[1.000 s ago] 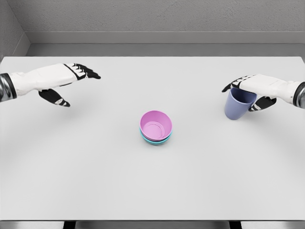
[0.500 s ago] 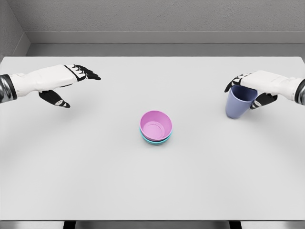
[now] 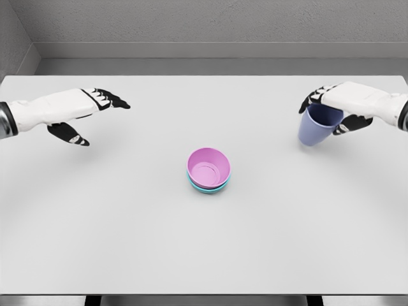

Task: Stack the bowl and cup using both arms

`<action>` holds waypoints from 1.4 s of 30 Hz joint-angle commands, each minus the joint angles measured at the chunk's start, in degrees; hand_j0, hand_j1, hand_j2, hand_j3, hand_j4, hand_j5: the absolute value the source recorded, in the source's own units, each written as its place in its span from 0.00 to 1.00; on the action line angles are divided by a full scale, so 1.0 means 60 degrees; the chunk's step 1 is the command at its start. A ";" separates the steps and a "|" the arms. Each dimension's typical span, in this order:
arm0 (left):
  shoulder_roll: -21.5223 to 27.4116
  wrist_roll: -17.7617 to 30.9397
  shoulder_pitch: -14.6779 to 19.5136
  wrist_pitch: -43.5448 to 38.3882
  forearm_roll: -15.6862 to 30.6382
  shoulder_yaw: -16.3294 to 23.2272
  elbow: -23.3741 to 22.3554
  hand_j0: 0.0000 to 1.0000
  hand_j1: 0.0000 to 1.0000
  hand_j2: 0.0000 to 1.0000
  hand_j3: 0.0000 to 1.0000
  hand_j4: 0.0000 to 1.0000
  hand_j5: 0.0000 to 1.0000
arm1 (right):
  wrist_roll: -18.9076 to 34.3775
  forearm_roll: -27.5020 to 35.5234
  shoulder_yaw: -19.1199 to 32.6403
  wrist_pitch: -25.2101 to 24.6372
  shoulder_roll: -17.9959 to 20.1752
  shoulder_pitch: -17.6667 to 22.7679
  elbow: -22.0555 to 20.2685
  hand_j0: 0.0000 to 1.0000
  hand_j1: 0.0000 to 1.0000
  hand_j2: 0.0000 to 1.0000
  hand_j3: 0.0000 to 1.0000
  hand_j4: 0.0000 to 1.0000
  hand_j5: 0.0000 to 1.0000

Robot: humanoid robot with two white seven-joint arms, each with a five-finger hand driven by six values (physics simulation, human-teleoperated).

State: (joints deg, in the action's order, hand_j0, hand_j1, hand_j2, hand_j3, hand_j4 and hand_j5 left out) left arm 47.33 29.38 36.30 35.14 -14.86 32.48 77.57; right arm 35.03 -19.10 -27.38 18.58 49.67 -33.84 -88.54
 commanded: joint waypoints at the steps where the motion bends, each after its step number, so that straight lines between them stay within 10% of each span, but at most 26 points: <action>1: 0.0021 -0.0005 0.0000 -0.0024 0.0060 -0.0023 0.0021 1.00 1.00 1.00 1.00 1.00 1.00 | -0.0004 0.0034 0.0080 -0.0021 0.0027 0.0000 -0.0286 0.70 0.70 0.70 0.70 0.70 0.70; 17: 0.0021 -0.0005 -0.0015 -0.0024 0.0001 -0.0082 -0.0009 1.00 1.00 1.00 1.00 1.00 1.00 | -0.0004 0.0049 0.0095 0.0052 0.0013 0.0088 -0.1898 0.70 0.70 0.70 0.70 0.70 0.70; 42: 0.0065 -0.0005 -0.0015 -0.0024 0.0016 -0.0082 0.0021 1.00 1.00 1.00 1.00 1.00 1.00 | -0.0004 0.0078 -0.0023 0.1400 -0.0602 -0.0278 -0.1986 0.70 0.70 0.70 0.70 0.70 0.70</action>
State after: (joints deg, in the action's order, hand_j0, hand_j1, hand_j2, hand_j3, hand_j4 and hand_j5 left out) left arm 47.72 29.38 36.21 35.14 -15.14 32.04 77.65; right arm 35.03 -18.87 -27.41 26.51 46.57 -35.51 -100.45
